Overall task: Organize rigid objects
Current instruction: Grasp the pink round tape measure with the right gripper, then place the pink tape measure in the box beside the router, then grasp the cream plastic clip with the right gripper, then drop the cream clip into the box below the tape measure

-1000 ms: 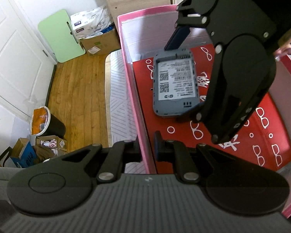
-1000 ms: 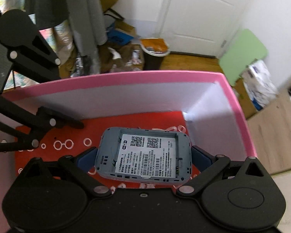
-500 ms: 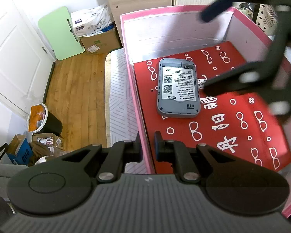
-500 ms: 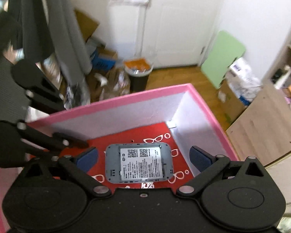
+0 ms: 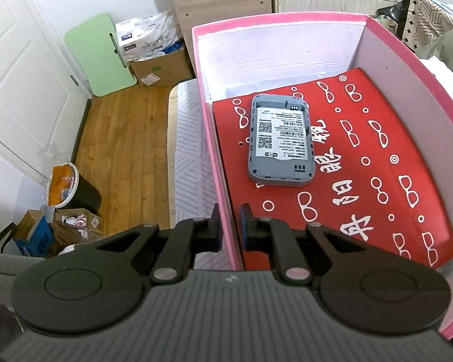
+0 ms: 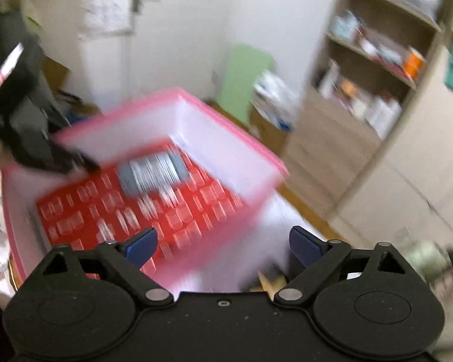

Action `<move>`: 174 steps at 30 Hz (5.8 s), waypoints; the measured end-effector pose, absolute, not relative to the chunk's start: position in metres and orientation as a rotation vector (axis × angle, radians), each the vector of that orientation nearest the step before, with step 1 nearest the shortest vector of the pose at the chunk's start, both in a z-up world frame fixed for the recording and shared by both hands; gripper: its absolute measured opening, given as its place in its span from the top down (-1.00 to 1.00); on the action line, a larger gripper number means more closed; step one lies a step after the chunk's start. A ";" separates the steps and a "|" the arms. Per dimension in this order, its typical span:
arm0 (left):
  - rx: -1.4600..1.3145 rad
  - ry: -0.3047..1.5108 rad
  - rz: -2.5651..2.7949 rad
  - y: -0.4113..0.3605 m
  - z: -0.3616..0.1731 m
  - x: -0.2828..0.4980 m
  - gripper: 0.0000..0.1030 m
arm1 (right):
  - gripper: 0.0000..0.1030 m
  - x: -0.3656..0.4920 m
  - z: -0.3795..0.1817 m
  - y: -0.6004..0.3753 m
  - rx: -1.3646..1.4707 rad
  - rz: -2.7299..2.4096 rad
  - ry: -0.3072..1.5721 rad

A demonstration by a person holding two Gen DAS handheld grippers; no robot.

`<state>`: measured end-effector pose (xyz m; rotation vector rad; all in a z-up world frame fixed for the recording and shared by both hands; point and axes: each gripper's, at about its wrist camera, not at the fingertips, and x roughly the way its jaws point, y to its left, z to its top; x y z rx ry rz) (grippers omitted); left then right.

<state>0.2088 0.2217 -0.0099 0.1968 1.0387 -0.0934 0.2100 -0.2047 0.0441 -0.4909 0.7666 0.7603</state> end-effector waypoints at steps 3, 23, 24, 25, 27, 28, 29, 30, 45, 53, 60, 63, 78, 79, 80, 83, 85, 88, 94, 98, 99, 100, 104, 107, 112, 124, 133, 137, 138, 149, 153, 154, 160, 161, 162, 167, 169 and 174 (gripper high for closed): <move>0.179 1.049 -0.098 0.224 -0.010 0.212 0.79 | -0.84 0.204 0.036 -0.234 -0.411 0.705 0.821; 0.097 1.140 -0.118 0.230 -0.014 0.223 0.74 | -0.81 0.219 -0.045 -0.279 -0.144 0.585 0.916; 0.100 1.141 -0.120 0.230 -0.014 0.223 0.74 | -0.79 0.222 -0.049 -0.279 -0.133 0.578 0.932; 0.100 1.142 -0.120 0.230 -0.014 0.223 0.73 | -0.76 0.225 -0.053 -0.279 -0.121 0.569 0.952; 0.100 1.142 -0.121 0.230 -0.014 0.224 0.73 | -0.69 0.227 -0.060 -0.279 -0.104 0.561 0.965; 0.100 1.143 -0.121 0.230 -0.014 0.224 0.73 | -0.57 0.227 -0.061 -0.279 -0.087 0.572 0.959; 0.099 1.145 -0.120 0.231 -0.015 0.224 0.73 | -0.58 0.226 -0.061 -0.278 -0.084 0.574 0.957; 0.097 1.147 -0.121 0.231 -0.015 0.224 0.73 | -0.58 0.225 -0.060 -0.277 -0.095 0.572 0.952; 0.057 1.160 -0.122 0.234 -0.016 0.227 0.73 | -0.58 0.193 -0.004 -0.271 -0.143 0.626 0.830; -0.006 1.148 -0.121 0.243 -0.010 0.227 0.73 | -0.58 0.204 0.075 -0.249 -0.288 0.816 0.651; -0.073 1.187 -0.120 0.254 -0.006 0.234 0.80 | -0.58 0.220 0.085 -0.178 -0.427 1.083 0.614; -0.058 1.175 -0.108 0.250 -0.005 0.232 0.80 | -0.58 0.232 0.067 -0.142 -0.531 1.163 0.672; -0.054 1.163 -0.102 0.248 -0.002 0.229 0.80 | -0.58 0.293 -0.010 -0.038 -0.656 1.125 1.054; -0.055 1.164 -0.101 0.248 -0.002 0.229 0.80 | -0.58 0.297 -0.009 -0.037 -0.604 1.141 1.073; -0.057 1.166 -0.103 0.249 -0.002 0.230 0.80 | -0.58 0.300 -0.009 -0.038 -0.565 1.152 1.082; -0.056 1.168 -0.108 0.249 -0.002 0.230 0.80 | -0.58 0.298 -0.015 -0.038 -0.599 1.130 1.051; -0.054 1.166 -0.109 0.249 -0.003 0.230 0.80 | -0.58 0.297 -0.018 -0.040 -0.636 1.126 1.047; -0.057 1.165 -0.107 0.249 -0.003 0.229 0.80 | -0.57 0.297 -0.020 -0.040 -0.677 1.138 1.031; -0.055 1.164 -0.104 0.249 -0.003 0.229 0.80 | -0.56 0.287 -0.021 -0.033 -0.817 1.168 0.978; -0.053 1.165 -0.105 0.248 -0.003 0.229 0.80 | -0.62 0.277 -0.003 -0.046 -0.778 1.138 0.840; -0.056 1.167 -0.105 0.248 -0.003 0.229 0.80 | -0.69 0.277 0.005 -0.050 -0.740 1.137 0.816; -0.058 1.168 -0.108 0.249 -0.002 0.229 0.80 | -0.71 0.276 0.013 -0.056 -0.693 1.126 0.795; -0.068 1.169 -0.124 0.253 -0.002 0.230 0.79 | -0.71 0.273 0.043 -0.086 -0.498 1.102 0.743; -0.065 1.171 -0.130 0.253 -0.001 0.230 0.79 | -0.71 0.262 0.061 -0.122 -0.339 1.084 0.678; -0.048 1.173 -0.142 0.252 -0.001 0.231 0.78 | -0.71 0.243 0.069 -0.174 -0.230 0.969 0.594; -0.029 1.168 -0.130 0.245 -0.002 0.230 0.78 | -0.70 0.204 0.013 -0.265 -0.105 0.653 0.730; -0.013 1.177 -0.096 0.238 0.000 0.230 0.78 | -0.71 0.188 -0.033 -0.284 -0.090 0.608 0.924; -0.023 1.178 -0.085 0.239 0.001 0.230 0.78 | -0.72 0.179 -0.050 -0.282 -0.125 0.584 0.950; -0.027 1.179 -0.083 0.239 0.001 0.231 0.78 | -0.73 0.176 -0.051 -0.281 -0.148 0.574 0.941; -0.024 1.182 -0.068 0.237 0.002 0.232 0.78 | -0.27 0.181 -0.058 -0.309 -0.087 0.516 0.943; -0.022 1.180 -0.063 0.237 0.002 0.231 0.78 | -0.11 0.186 -0.062 -0.308 -0.047 0.553 0.956; -0.026 1.180 -0.065 0.237 0.002 0.231 0.78 | -0.11 0.187 -0.062 -0.307 -0.050 0.552 0.953; -0.029 1.180 -0.061 0.237 0.003 0.231 0.78 | -0.40 0.191 -0.068 -0.304 -0.058 0.540 0.938; -0.029 1.180 -0.061 0.237 0.003 0.230 0.78 | -0.40 0.192 -0.069 -0.303 -0.054 0.539 0.935; -0.029 1.180 -0.061 0.237 0.003 0.230 0.78 | -0.38 0.193 -0.070 -0.303 -0.053 0.544 0.932; -0.026 1.179 -0.060 0.236 0.004 0.230 0.78 | 0.21 0.189 -0.061 -0.301 -0.054 0.596 0.911; -0.024 1.178 -0.059 0.236 0.004 0.230 0.78 | 0.21 0.191 -0.058 -0.303 -0.040 0.584 0.909; -0.042 1.174 -0.066 0.238 0.006 0.230 0.77 | 0.22 0.193 -0.048 -0.301 -0.041 0.603 0.893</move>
